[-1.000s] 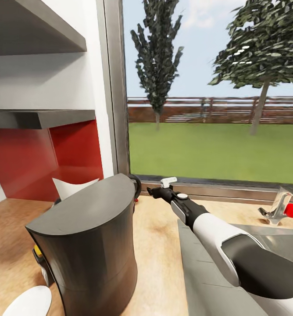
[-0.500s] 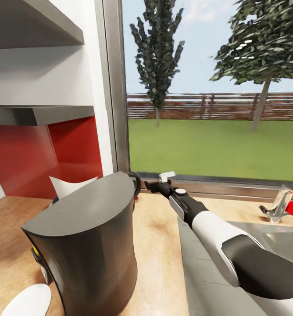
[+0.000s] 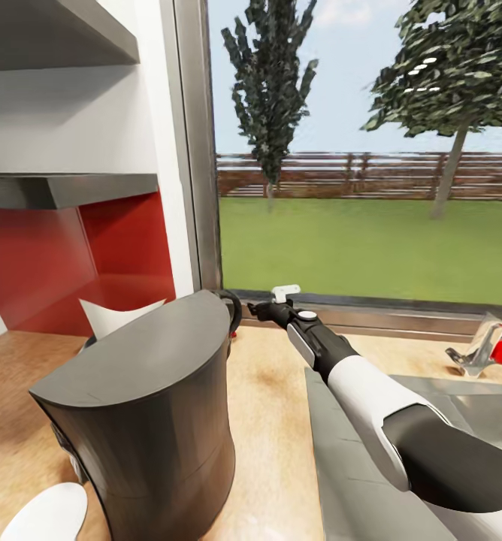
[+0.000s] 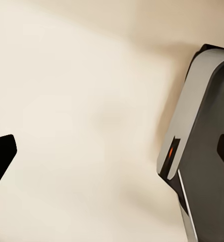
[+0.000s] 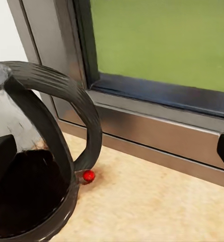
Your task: Set up a coffee station on the kitchen countertop: keep the coffee maker on the countertop, move the bottle of coffee from the kitchen shelf to the counter next to the coffee maker, place a paper coffee filter on top of the coffee maker, put the saucer next to the coffee maker with the coffee cup on the saucer, and place the electric kettle next to the coffee maker.
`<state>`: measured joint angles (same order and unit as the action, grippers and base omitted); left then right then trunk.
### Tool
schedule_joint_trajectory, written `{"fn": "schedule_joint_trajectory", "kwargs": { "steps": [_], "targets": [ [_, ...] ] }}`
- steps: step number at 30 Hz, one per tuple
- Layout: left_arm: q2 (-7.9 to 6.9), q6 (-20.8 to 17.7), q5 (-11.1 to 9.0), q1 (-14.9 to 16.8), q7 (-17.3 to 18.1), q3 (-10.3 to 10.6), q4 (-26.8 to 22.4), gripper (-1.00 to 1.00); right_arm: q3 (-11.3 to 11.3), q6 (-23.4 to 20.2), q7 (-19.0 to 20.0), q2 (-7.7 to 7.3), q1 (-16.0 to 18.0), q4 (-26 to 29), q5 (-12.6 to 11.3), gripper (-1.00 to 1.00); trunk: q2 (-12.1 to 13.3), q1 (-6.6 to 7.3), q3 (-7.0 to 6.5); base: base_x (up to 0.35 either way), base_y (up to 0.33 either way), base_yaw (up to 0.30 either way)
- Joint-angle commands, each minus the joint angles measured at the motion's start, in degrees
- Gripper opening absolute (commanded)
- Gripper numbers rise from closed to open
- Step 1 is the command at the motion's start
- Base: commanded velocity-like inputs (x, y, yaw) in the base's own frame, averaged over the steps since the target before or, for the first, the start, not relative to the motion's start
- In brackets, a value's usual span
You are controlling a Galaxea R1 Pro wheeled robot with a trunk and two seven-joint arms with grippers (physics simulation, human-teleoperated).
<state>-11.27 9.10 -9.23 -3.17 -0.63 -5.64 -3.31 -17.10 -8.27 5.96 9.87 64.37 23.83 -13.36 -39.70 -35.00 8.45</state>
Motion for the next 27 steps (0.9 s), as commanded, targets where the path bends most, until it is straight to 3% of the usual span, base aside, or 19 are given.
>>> {"fn": "schedule_joint_trajectory", "kwargs": {
  "steps": [1, 27],
  "targets": [
    [0.02, 0.04, 0.00, -0.03, 0.01, -0.43, -0.12, 1.00, -0.31, -0.24, -0.07, -0.03, 0.05, 0.06, -0.60, 1.00, -0.07, -0.01, 0.17, 0.000, 0.000, 0.000],
    [0.02, 0.01, -0.04, 0.00, 0.01, -0.43, -0.18, 1.00, -0.40, -0.25, 0.45, -0.09, 0.05, 0.31, -0.62, 1.00, -0.07, -0.01, 2.56, 0.000, 0.000, 0.000]
  ]
}}
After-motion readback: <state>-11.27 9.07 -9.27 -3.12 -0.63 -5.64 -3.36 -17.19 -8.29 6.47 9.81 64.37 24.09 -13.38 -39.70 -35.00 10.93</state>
